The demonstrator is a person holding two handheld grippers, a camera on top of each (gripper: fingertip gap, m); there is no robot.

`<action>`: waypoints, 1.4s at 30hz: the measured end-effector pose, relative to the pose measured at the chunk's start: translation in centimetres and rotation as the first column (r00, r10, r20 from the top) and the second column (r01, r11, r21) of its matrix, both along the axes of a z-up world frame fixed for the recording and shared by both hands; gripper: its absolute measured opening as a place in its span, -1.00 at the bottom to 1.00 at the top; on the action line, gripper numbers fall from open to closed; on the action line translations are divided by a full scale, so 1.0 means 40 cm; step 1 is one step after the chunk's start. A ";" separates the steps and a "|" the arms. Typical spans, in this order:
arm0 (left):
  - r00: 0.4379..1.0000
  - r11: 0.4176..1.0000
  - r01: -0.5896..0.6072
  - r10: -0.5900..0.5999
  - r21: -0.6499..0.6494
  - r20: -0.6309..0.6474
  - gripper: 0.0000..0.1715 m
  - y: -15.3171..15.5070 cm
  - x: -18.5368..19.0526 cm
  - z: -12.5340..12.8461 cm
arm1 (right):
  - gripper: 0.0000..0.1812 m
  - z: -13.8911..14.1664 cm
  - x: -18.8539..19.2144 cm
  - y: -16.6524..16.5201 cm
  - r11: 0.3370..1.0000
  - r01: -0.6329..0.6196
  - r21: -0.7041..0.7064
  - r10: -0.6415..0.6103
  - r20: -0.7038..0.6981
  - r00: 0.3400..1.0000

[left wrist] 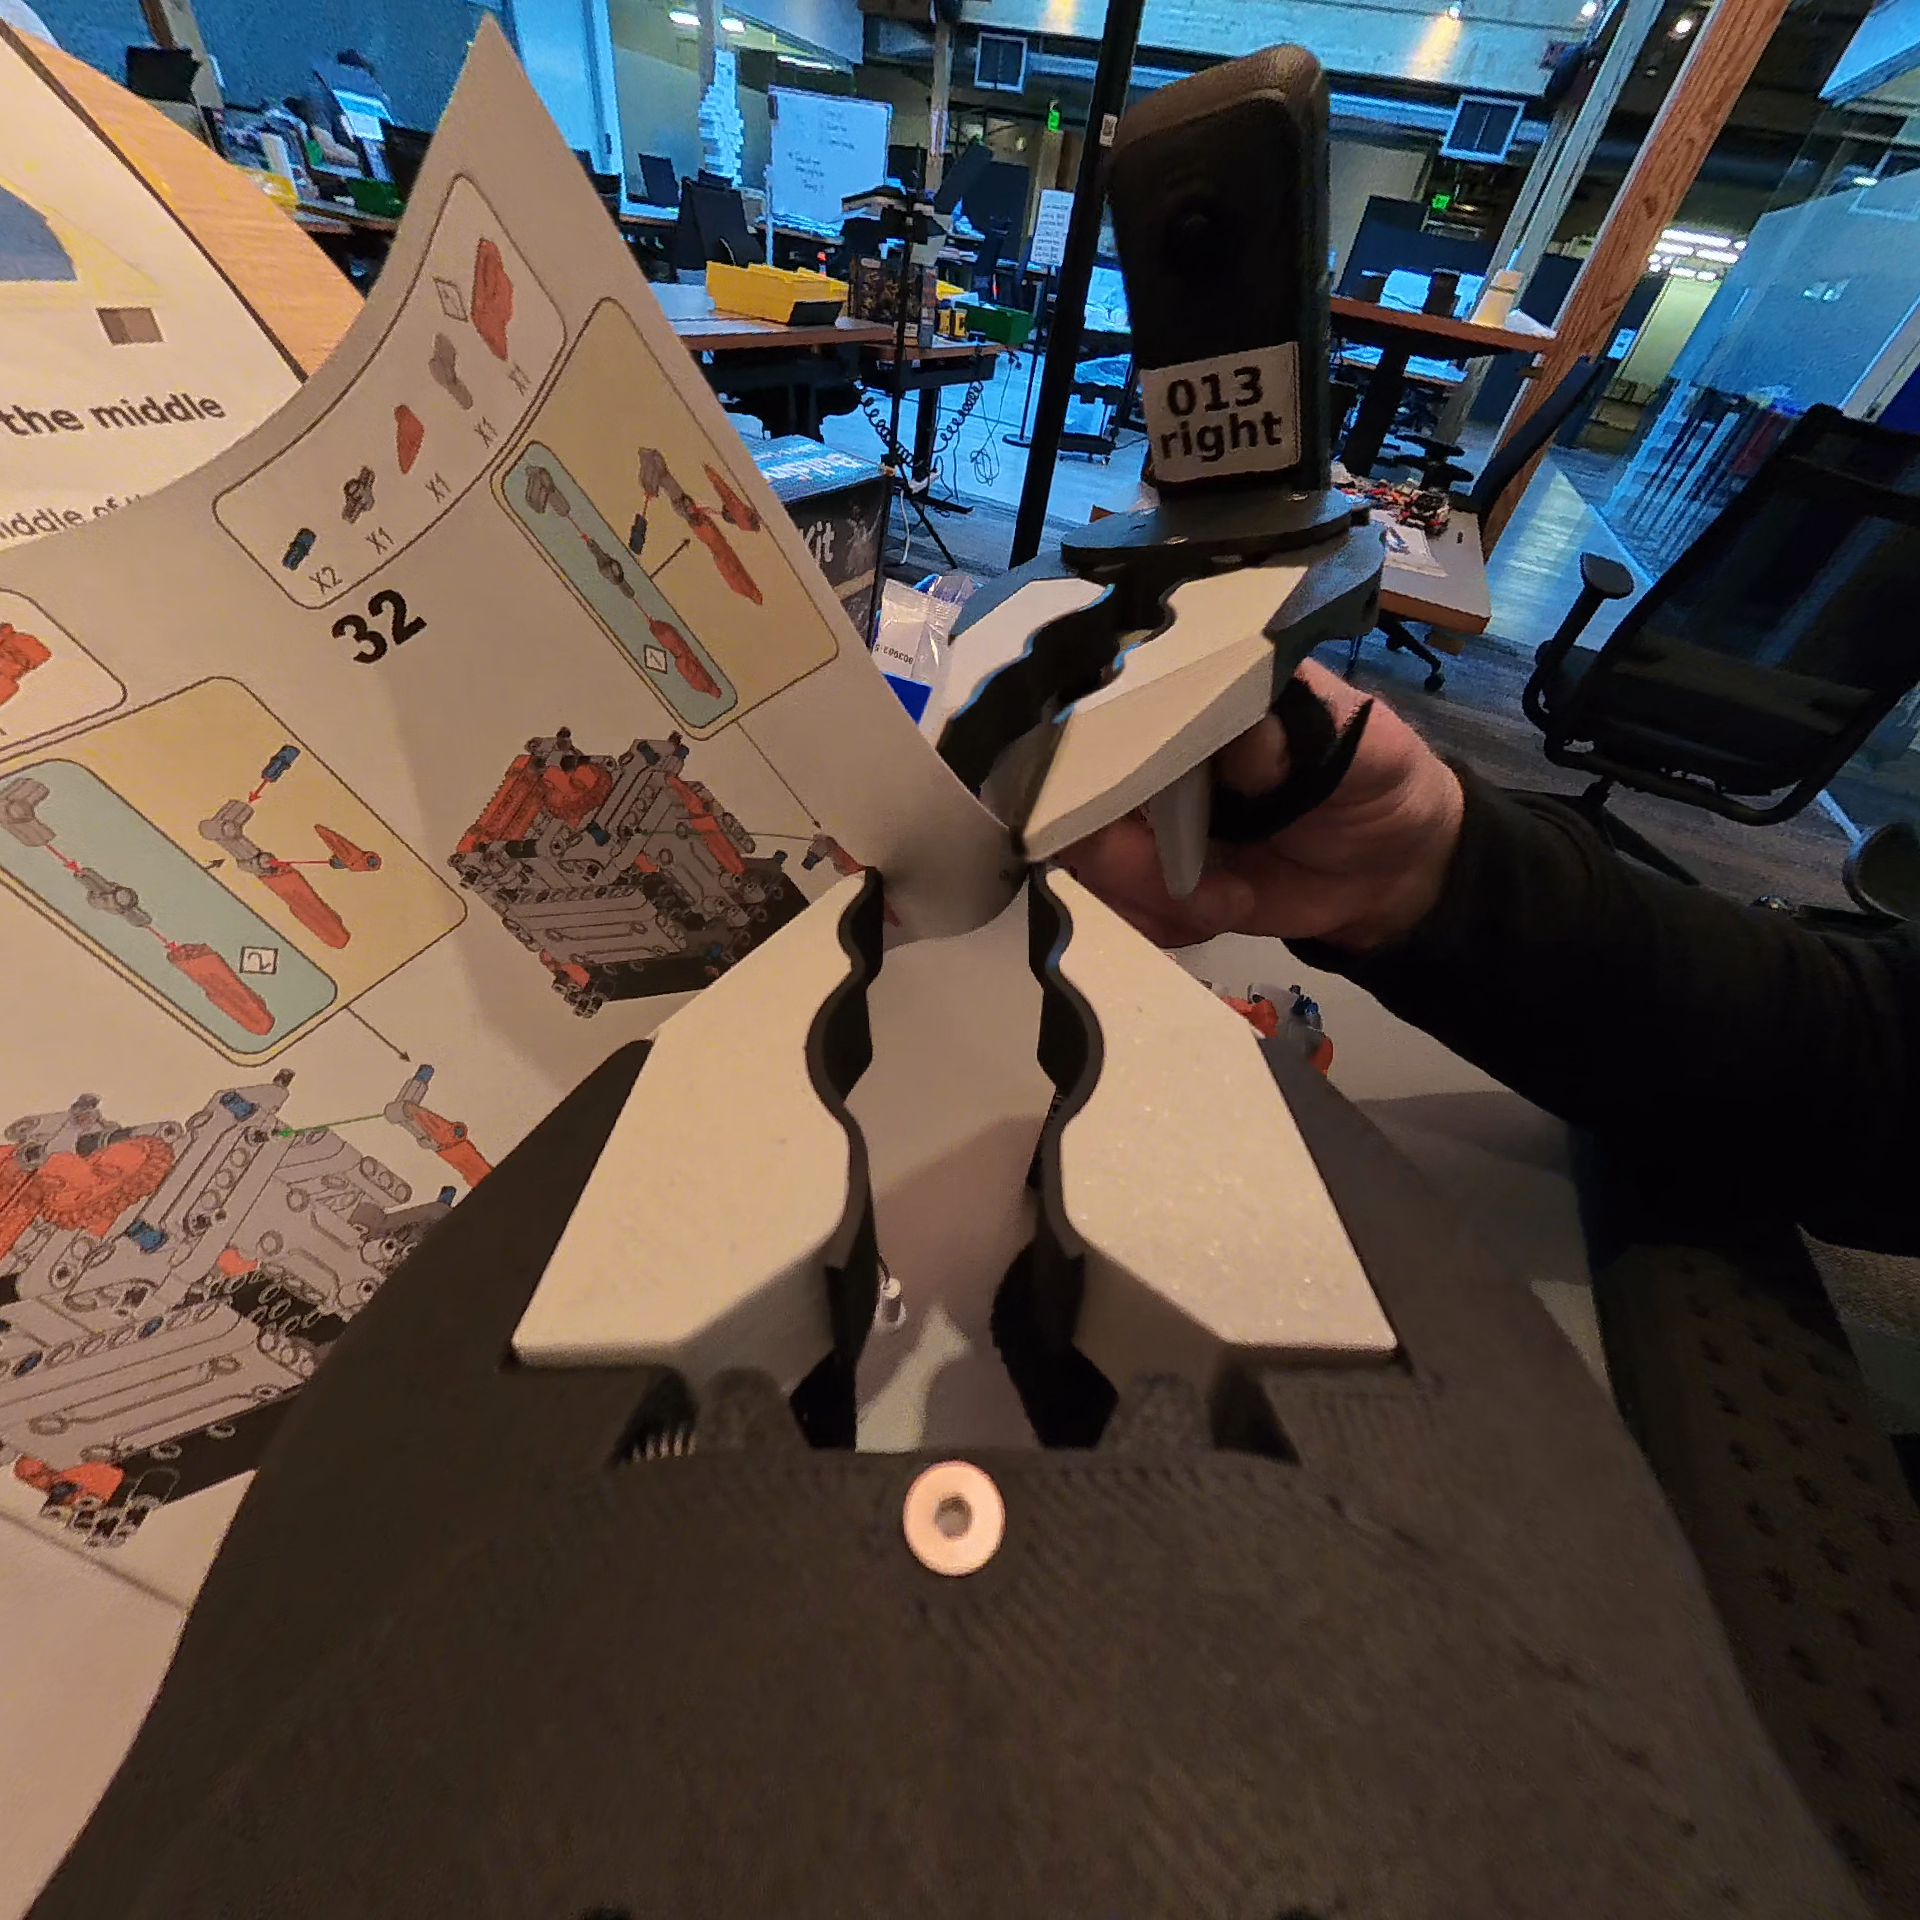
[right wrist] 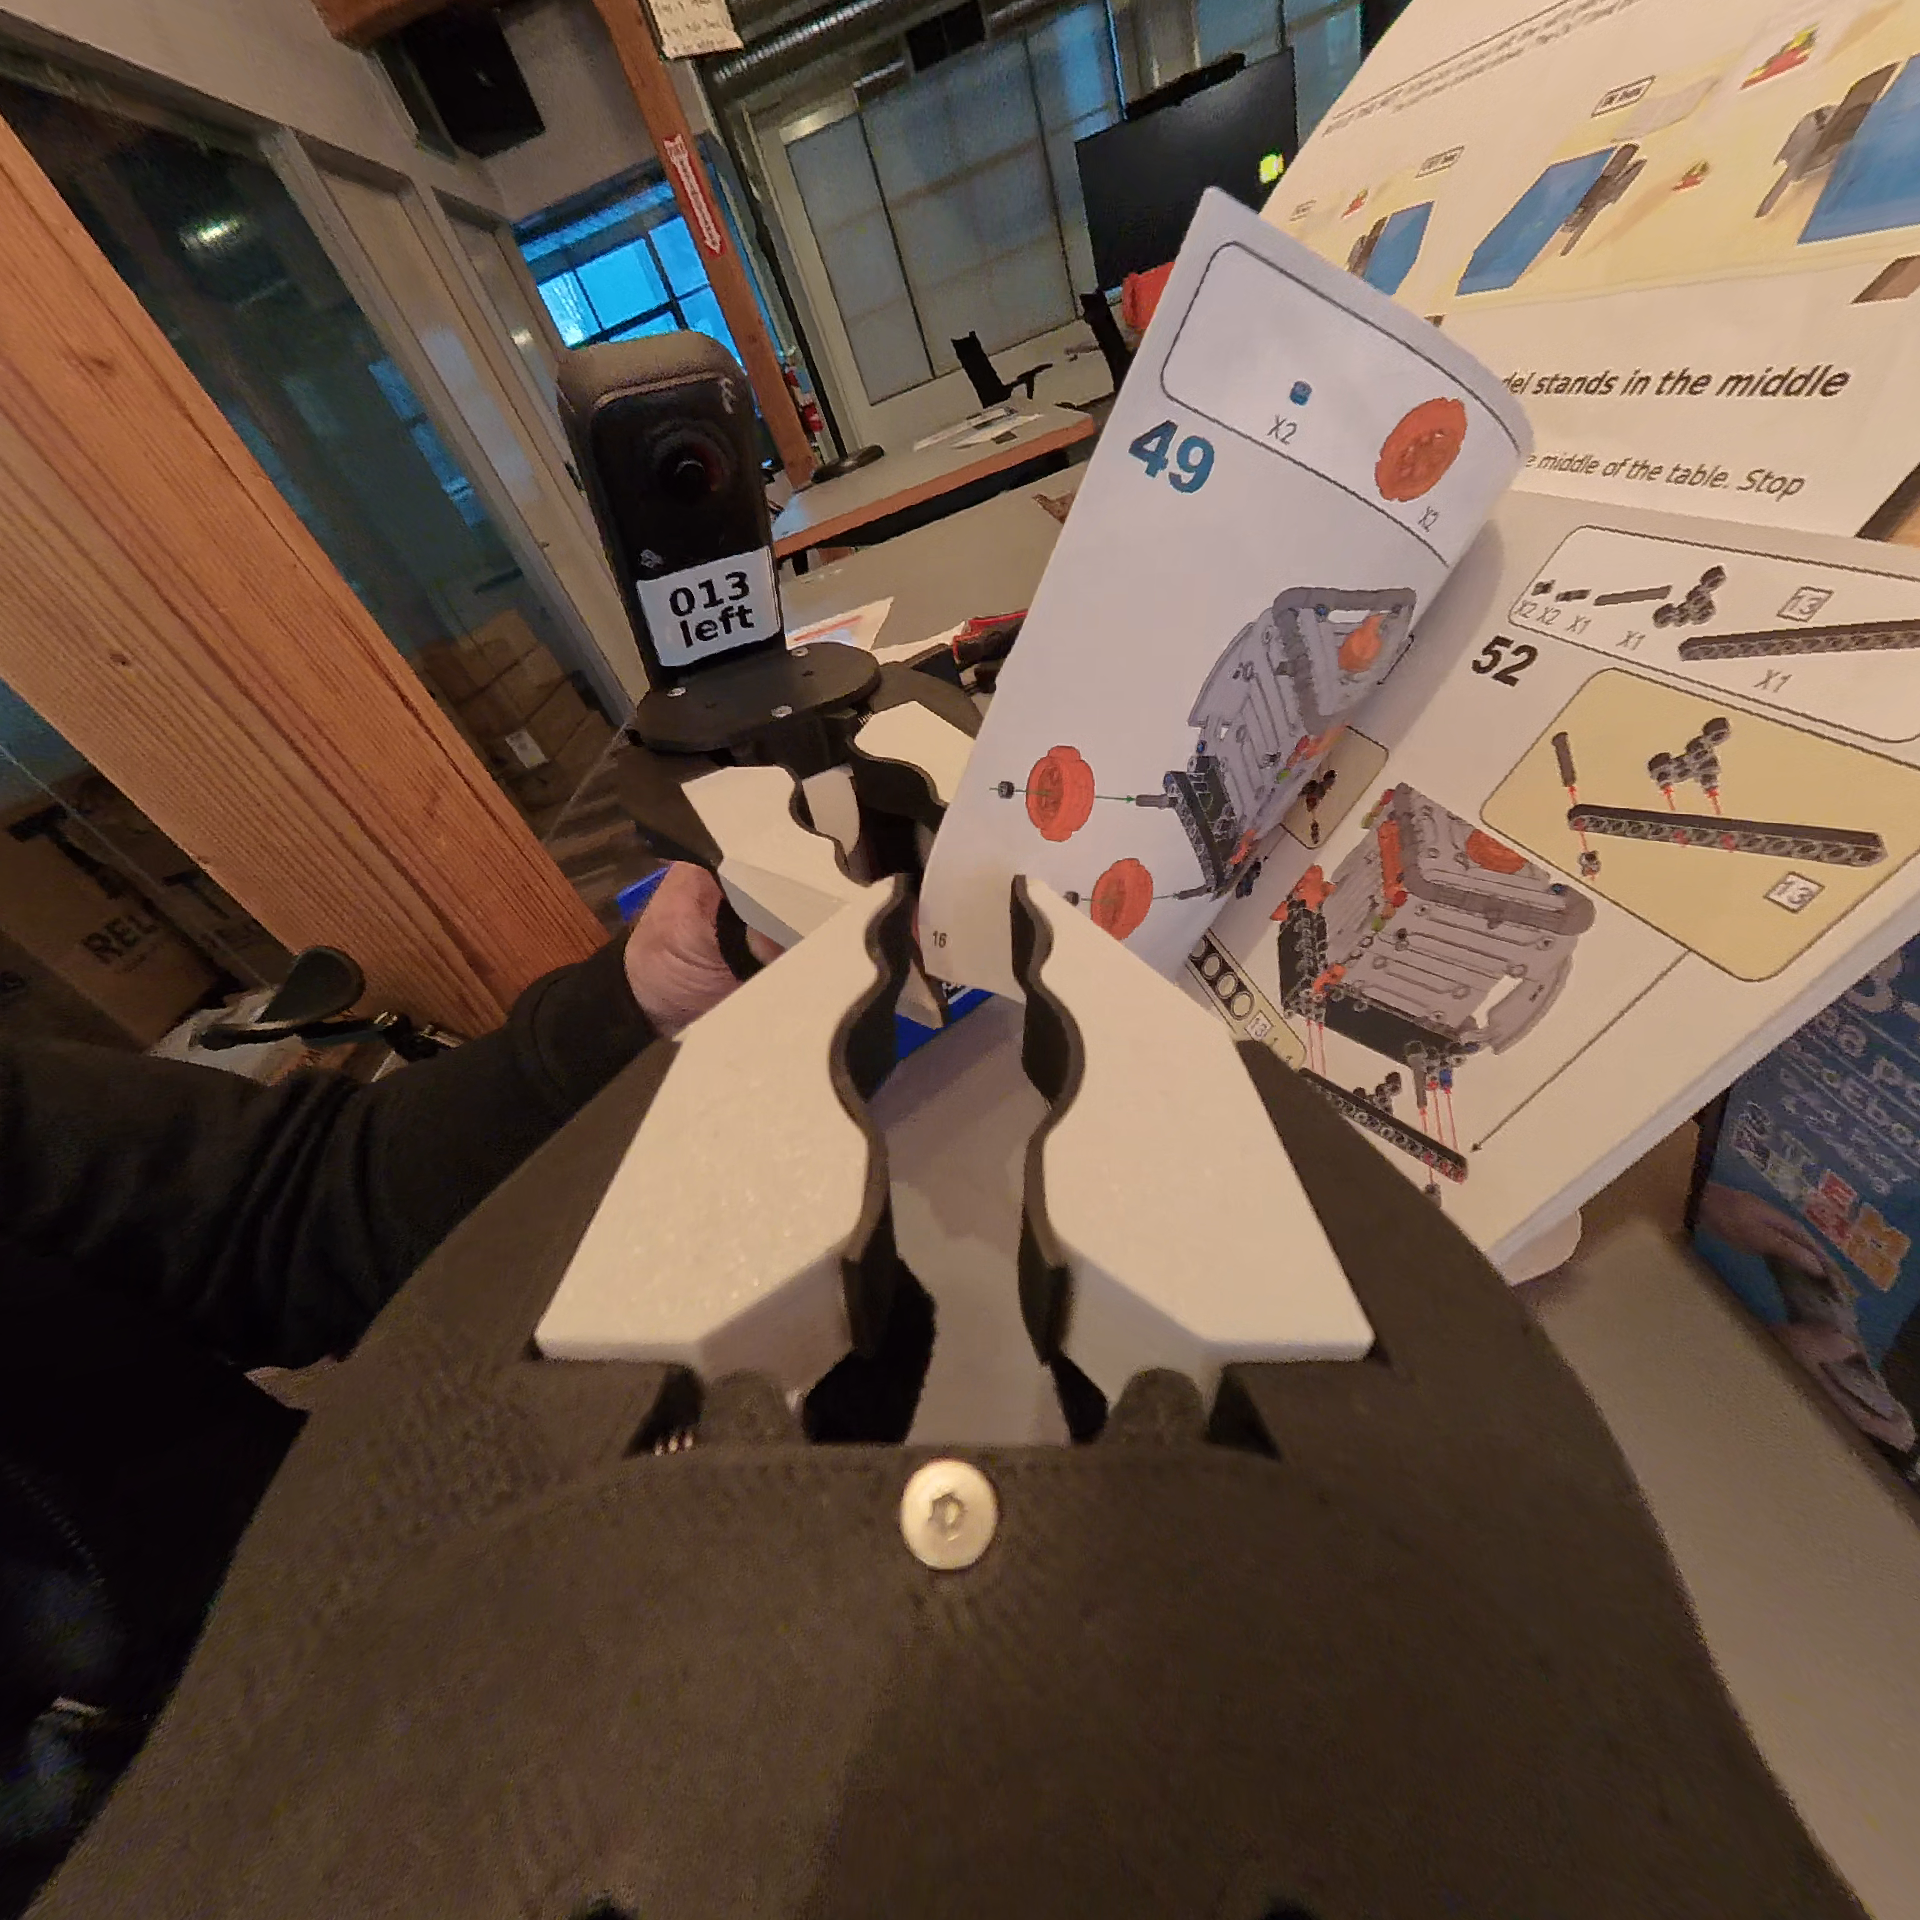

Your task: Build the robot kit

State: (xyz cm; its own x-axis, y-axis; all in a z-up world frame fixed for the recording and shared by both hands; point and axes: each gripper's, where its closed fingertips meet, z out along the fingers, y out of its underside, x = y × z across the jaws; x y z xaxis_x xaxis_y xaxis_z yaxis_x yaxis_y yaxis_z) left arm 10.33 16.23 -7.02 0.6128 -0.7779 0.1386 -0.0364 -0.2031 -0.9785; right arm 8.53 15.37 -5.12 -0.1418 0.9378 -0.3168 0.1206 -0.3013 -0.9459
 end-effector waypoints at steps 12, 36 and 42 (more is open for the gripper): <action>0.996 0.999 0.051 -0.050 -0.007 0.068 -0.82 -0.009 0.003 0.011 | -0.91 0.007 0.014 -0.001 0.990 -0.078 -0.121 0.068 -0.080 0.994; 0.980 0.991 0.133 -0.129 -0.017 0.155 -0.82 -0.023 0.013 0.020 | -1.00 0.000 0.024 0.001 0.988 -0.093 -0.122 0.082 -0.095 0.992; 0.959 0.983 0.182 -0.172 -0.024 0.227 -0.84 -0.030 0.011 0.031 | -1.00 -0.002 0.026 0.002 0.987 -0.100 -0.128 0.088 -0.099 0.991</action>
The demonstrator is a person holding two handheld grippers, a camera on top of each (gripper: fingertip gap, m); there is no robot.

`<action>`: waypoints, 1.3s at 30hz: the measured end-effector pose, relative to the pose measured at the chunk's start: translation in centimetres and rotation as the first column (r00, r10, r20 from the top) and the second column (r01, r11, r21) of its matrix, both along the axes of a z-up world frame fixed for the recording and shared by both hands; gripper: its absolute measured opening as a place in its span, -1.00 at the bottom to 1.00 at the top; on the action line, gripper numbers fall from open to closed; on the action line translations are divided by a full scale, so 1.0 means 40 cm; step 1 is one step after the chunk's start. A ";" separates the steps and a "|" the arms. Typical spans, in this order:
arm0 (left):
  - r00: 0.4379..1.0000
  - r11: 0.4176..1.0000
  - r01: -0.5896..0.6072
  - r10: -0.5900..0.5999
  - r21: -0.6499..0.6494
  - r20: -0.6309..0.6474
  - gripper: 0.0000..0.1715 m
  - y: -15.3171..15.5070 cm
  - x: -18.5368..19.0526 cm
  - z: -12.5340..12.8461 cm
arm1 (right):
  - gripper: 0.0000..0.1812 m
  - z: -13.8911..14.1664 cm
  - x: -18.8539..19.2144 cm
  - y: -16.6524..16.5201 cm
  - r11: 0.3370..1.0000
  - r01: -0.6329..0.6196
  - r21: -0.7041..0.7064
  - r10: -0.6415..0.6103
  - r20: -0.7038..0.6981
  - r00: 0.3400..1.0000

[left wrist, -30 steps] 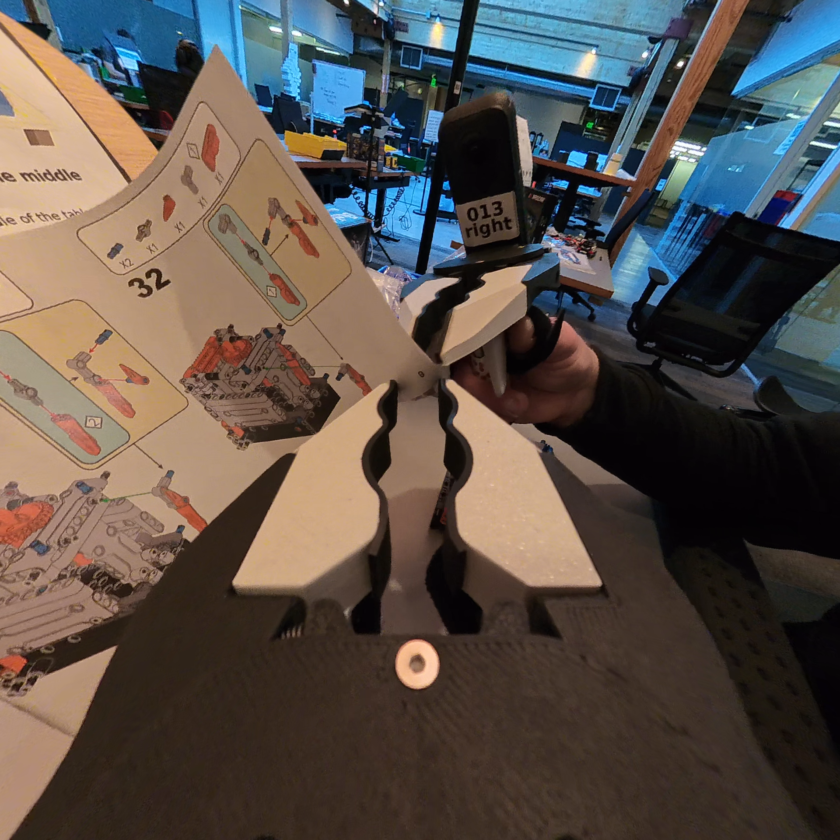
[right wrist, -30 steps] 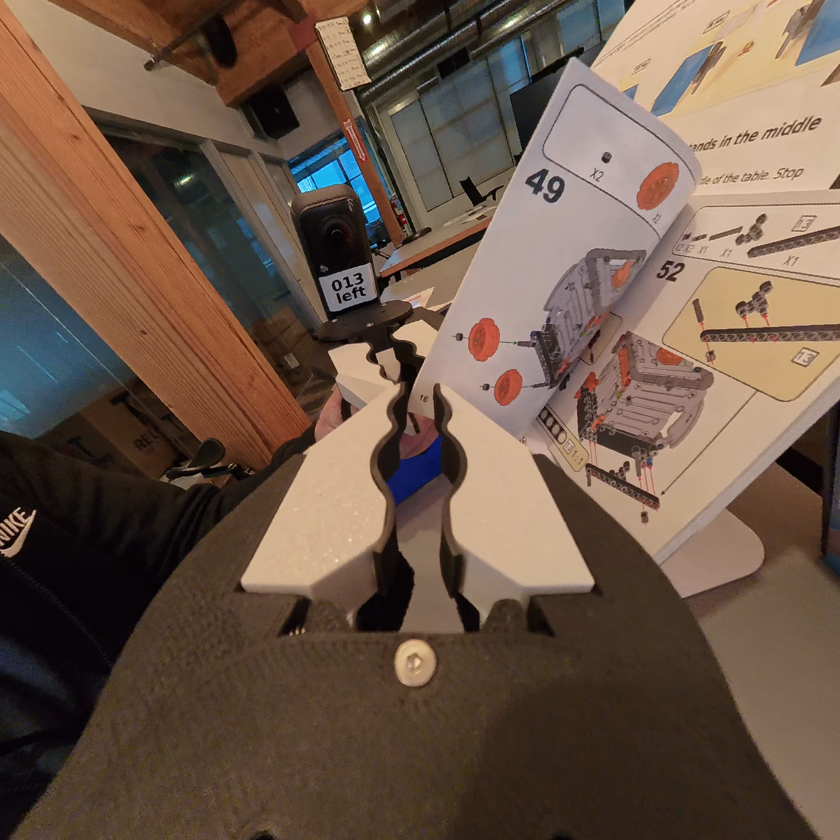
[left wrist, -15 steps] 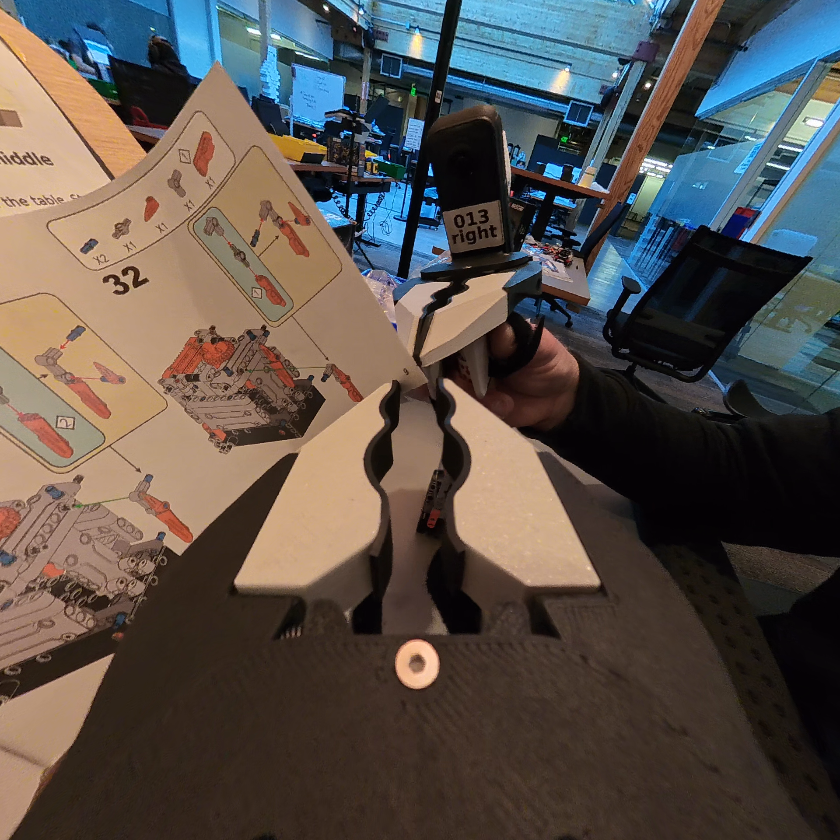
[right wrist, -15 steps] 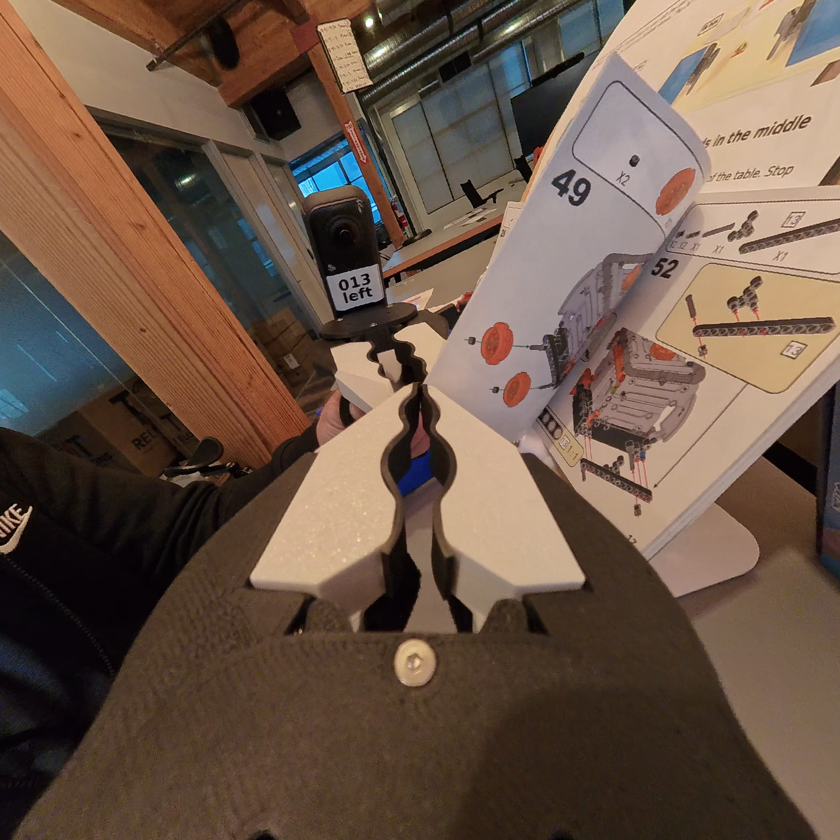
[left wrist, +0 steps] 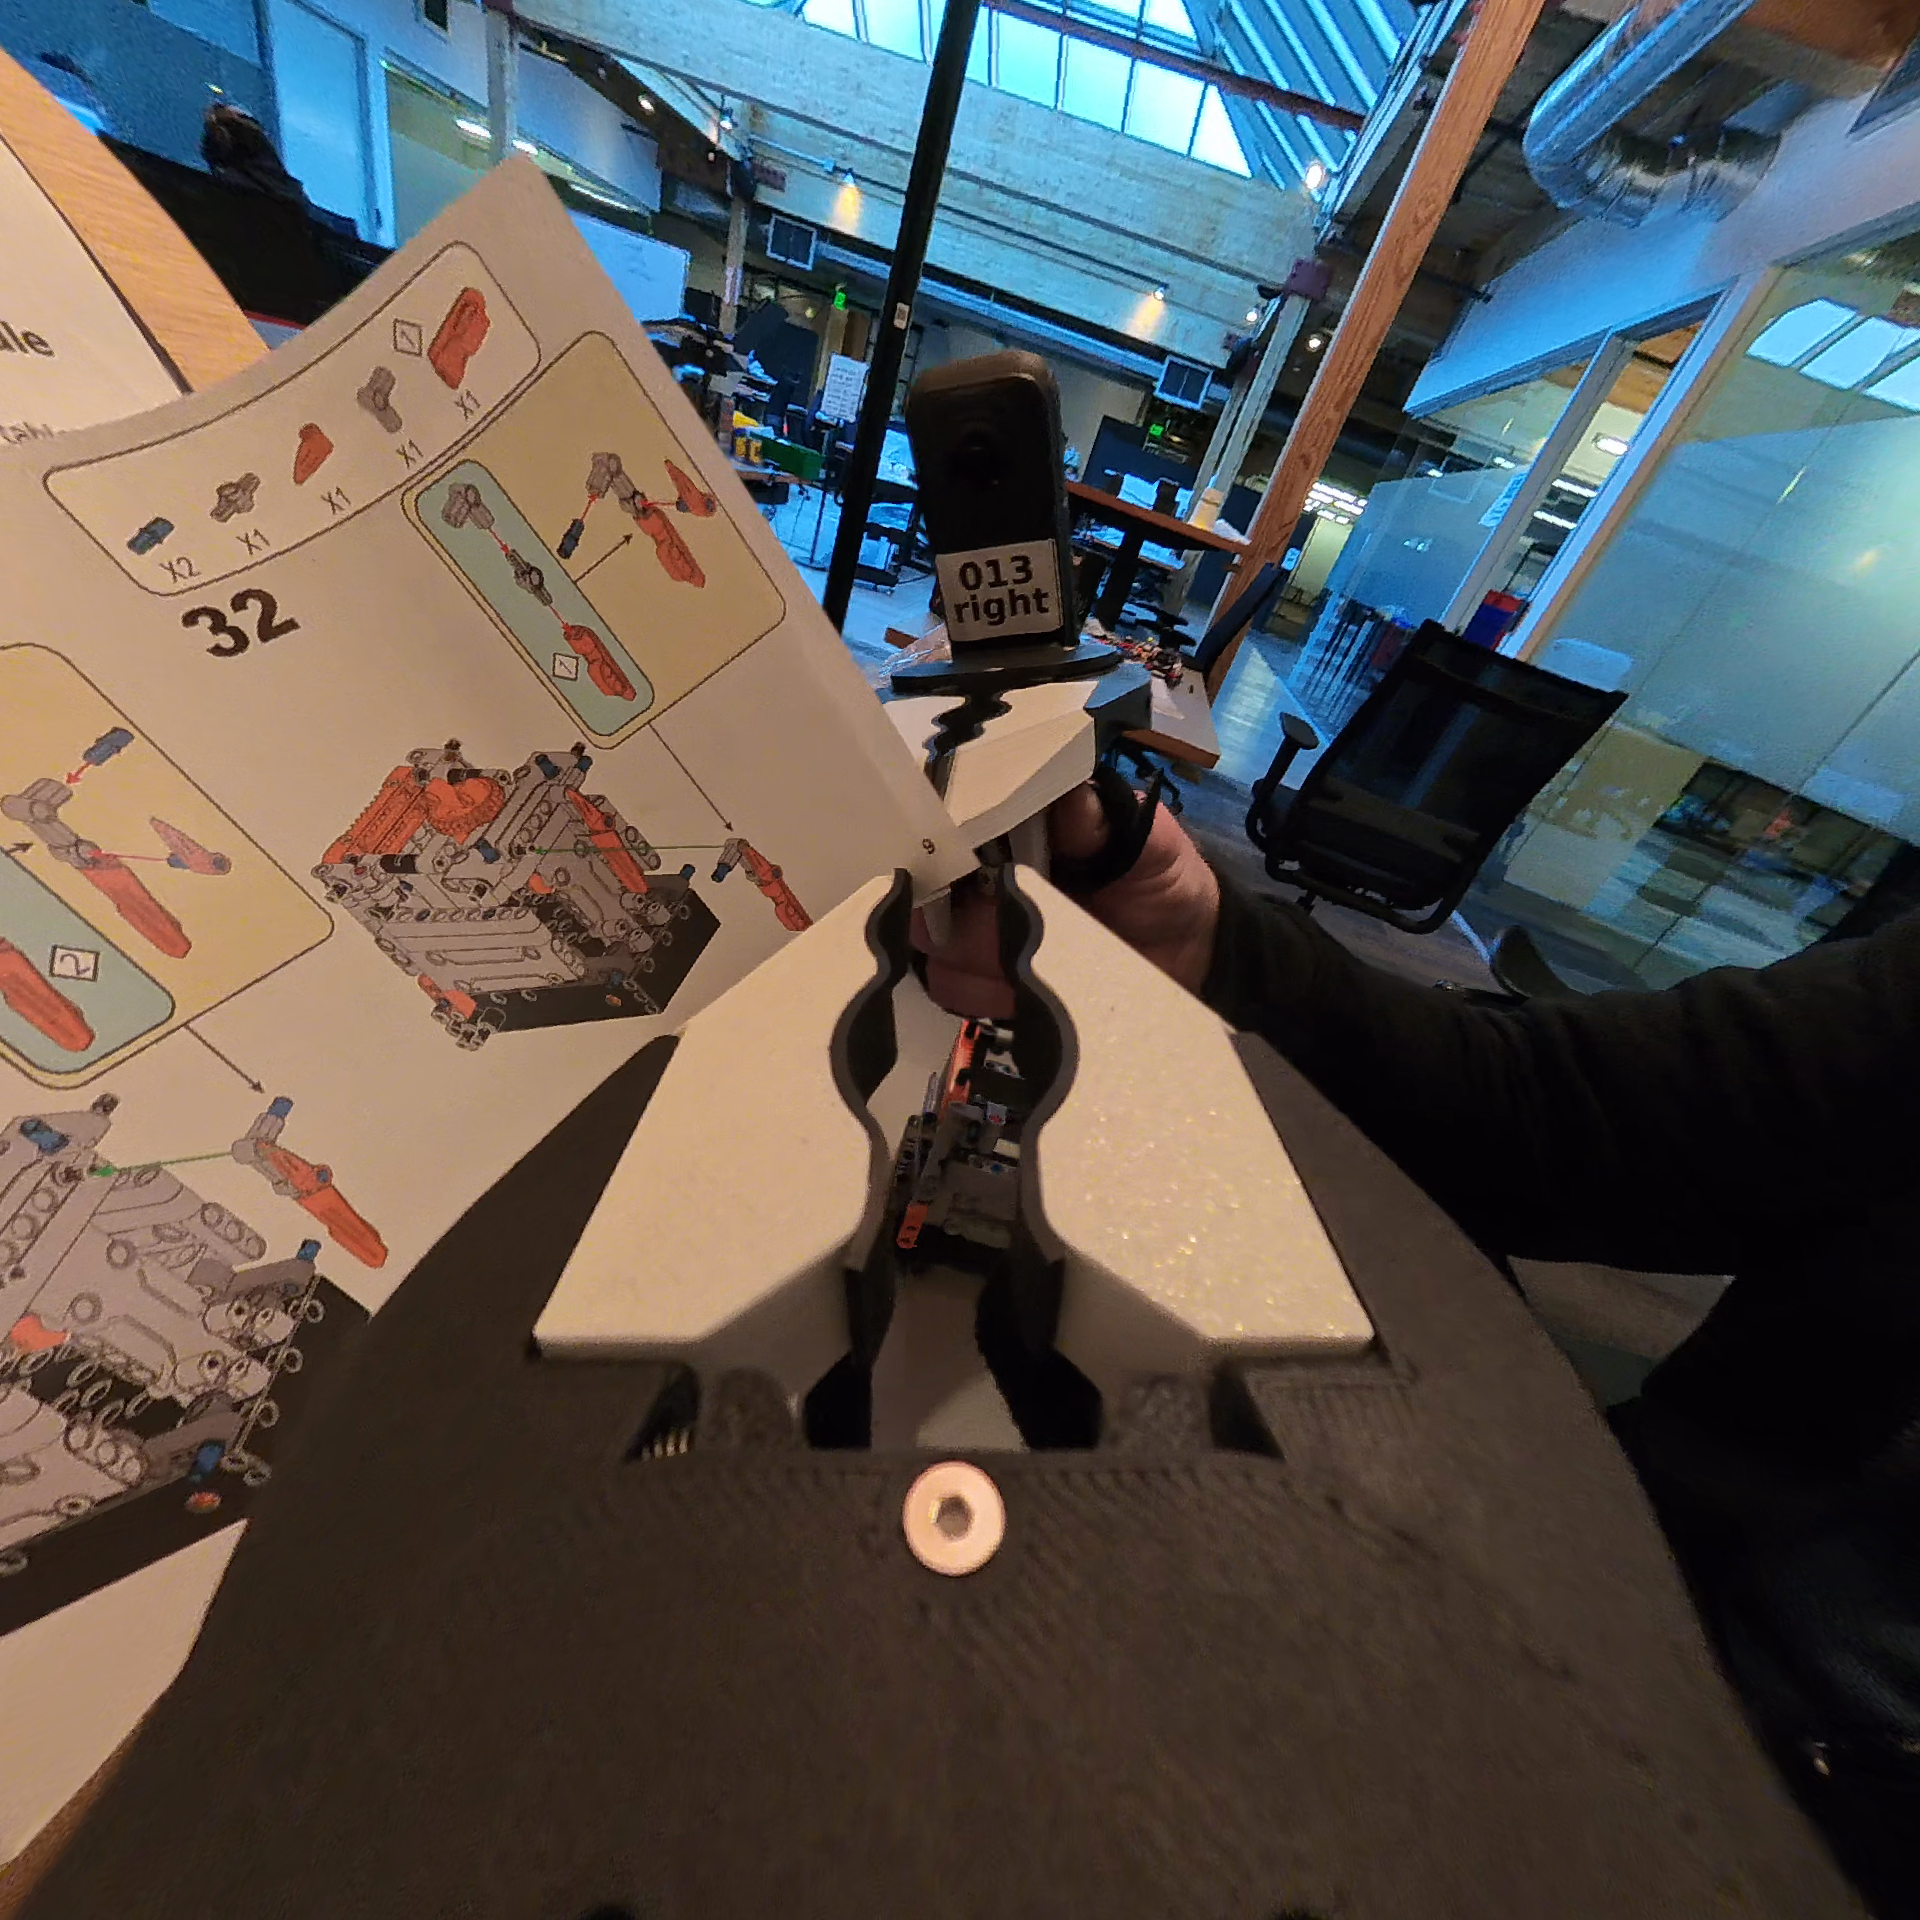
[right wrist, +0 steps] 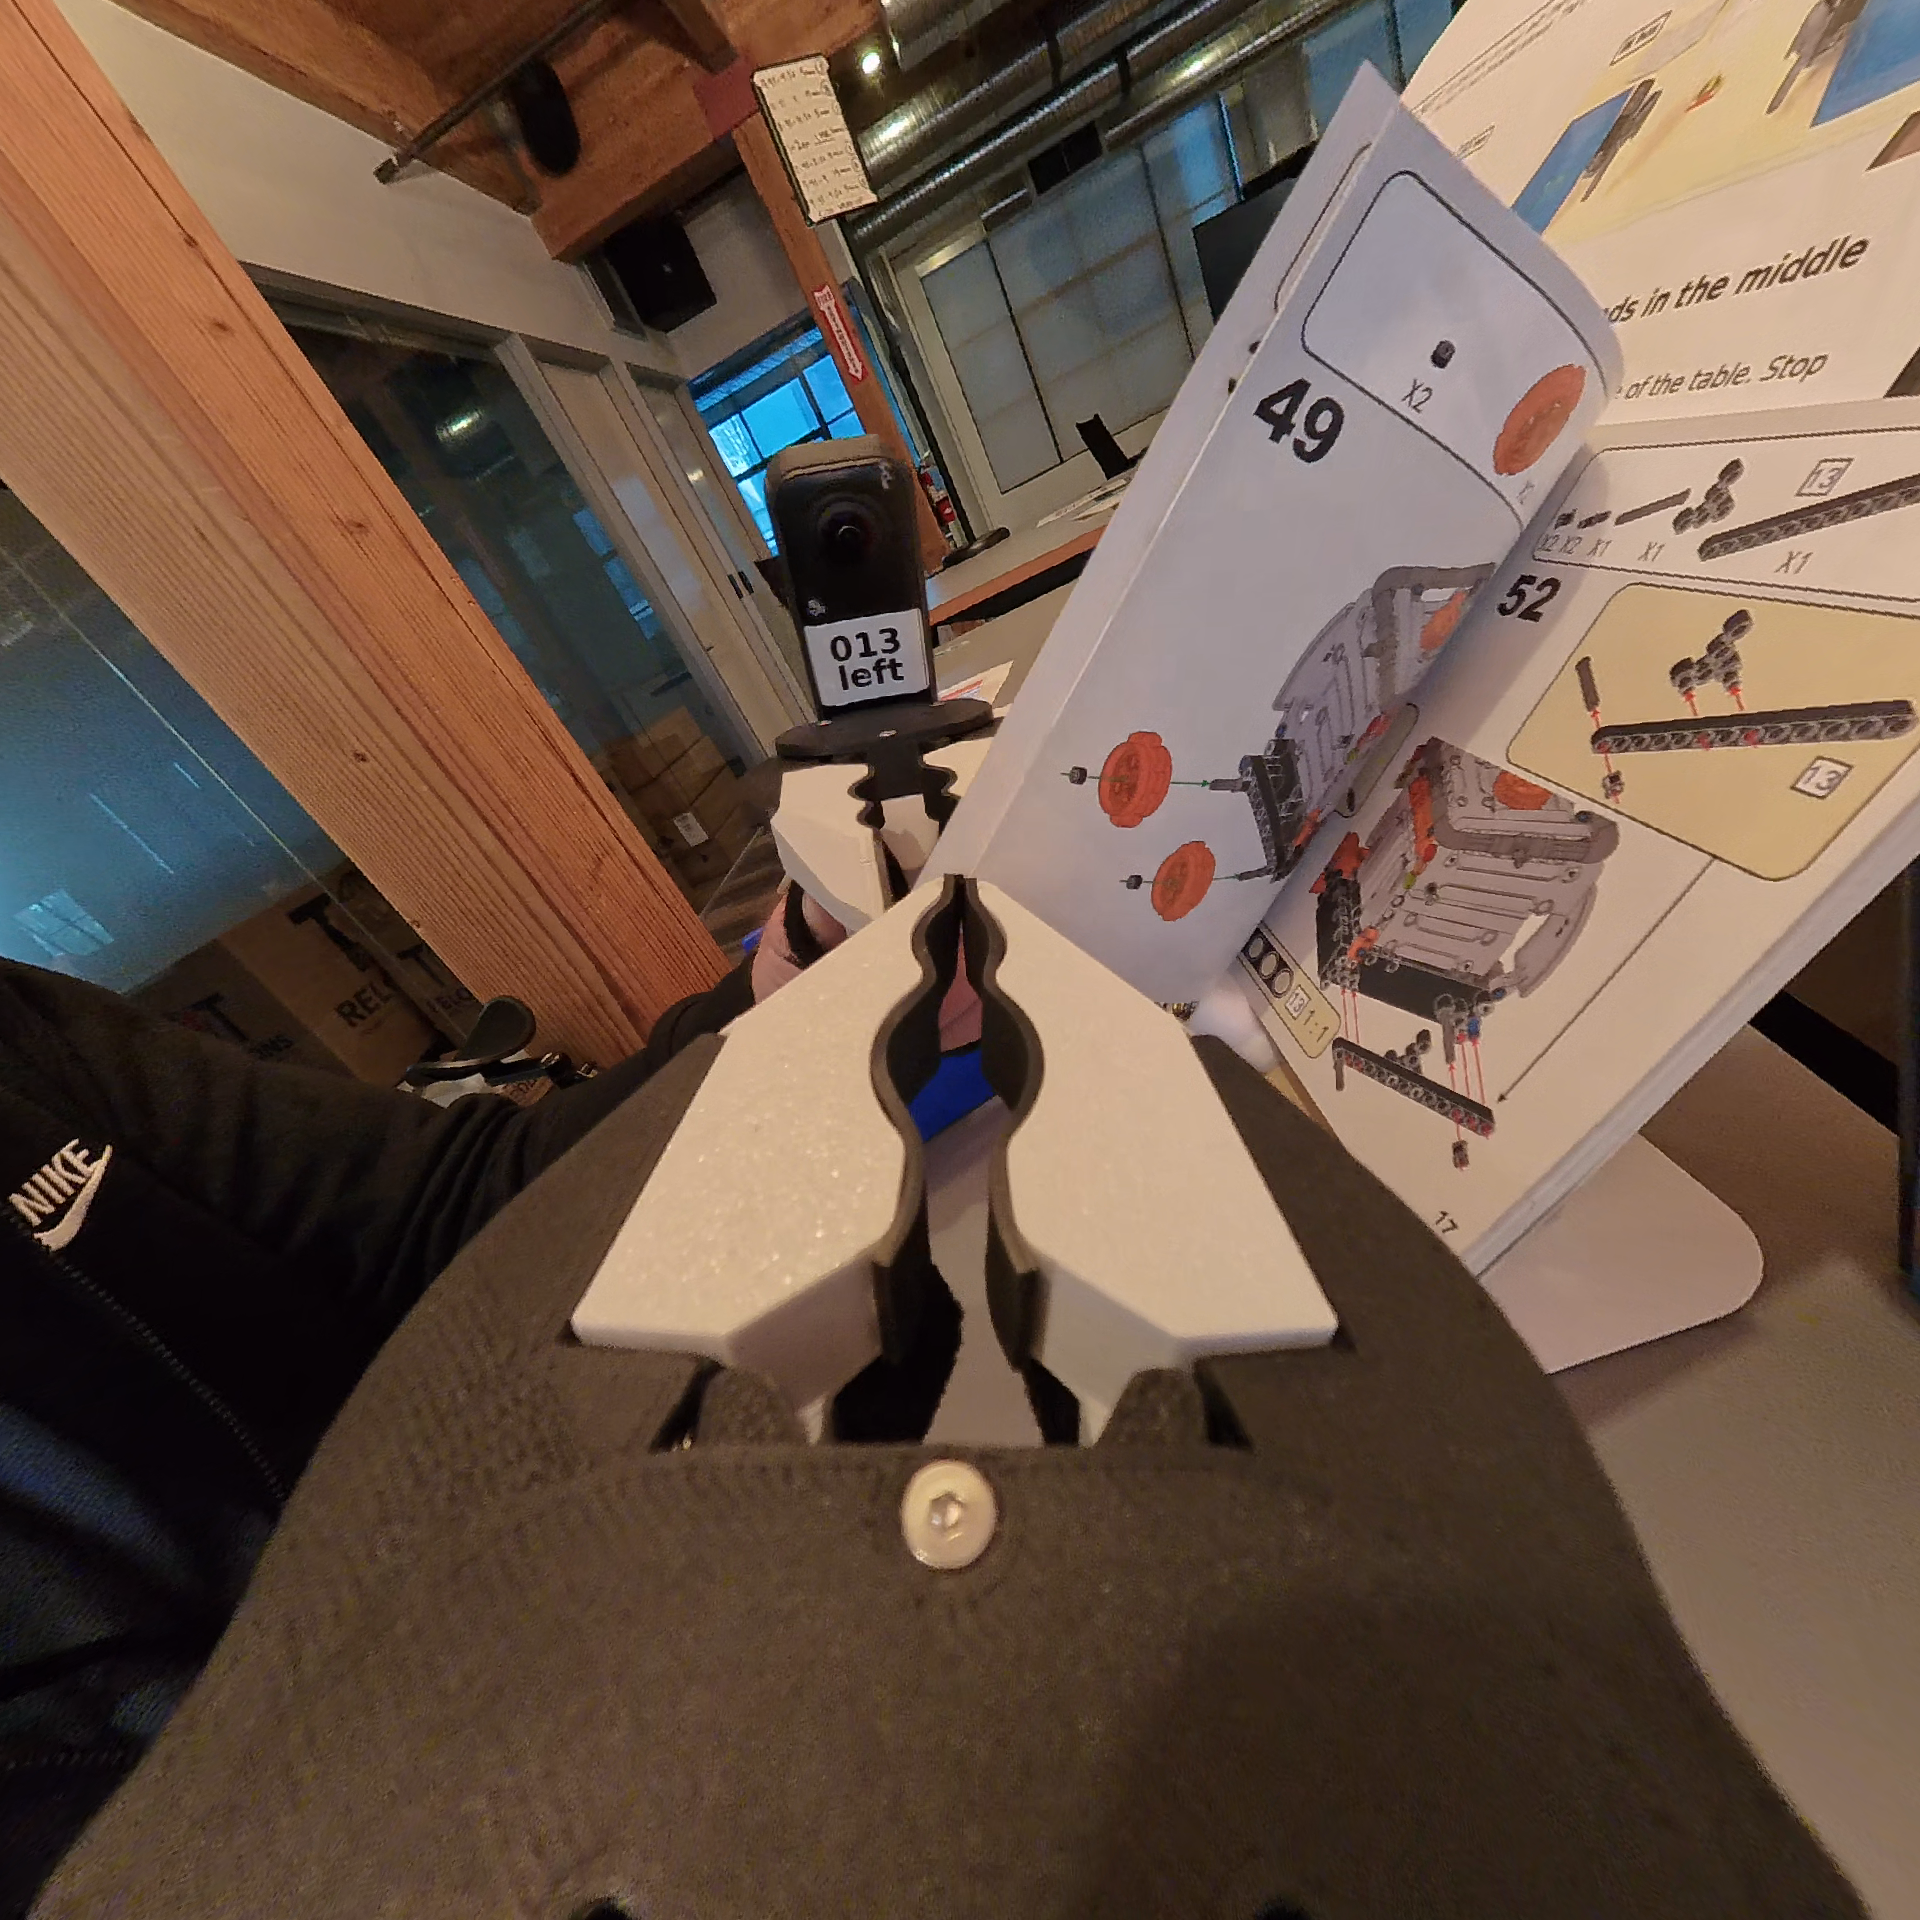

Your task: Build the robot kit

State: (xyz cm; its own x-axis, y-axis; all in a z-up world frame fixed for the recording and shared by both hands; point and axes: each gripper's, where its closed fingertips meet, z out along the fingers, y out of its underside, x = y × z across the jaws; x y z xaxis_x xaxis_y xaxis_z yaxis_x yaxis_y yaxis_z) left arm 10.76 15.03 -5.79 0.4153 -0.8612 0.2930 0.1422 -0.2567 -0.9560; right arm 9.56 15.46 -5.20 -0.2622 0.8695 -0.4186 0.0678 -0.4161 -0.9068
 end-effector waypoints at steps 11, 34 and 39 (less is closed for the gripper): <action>0.998 0.999 0.029 -0.028 -0.017 0.057 -0.82 -0.001 -0.002 0.004 | -1.00 -0.008 -0.002 0.007 1.000 0.015 0.010 -0.015 0.010 1.000; 0.996 0.996 -0.089 0.089 -0.012 0.002 -1.00 0.019 -0.026 0.002 | -1.00 -0.014 -0.011 0.017 0.988 0.101 0.115 -0.108 0.051 0.993; 0.981 0.982 -0.187 0.186 -0.010 -0.061 -1.00 0.024 -0.080 0.011 | -1.00 -0.035 -0.001 0.042 0.976 0.148 0.163 -0.167 0.116 0.979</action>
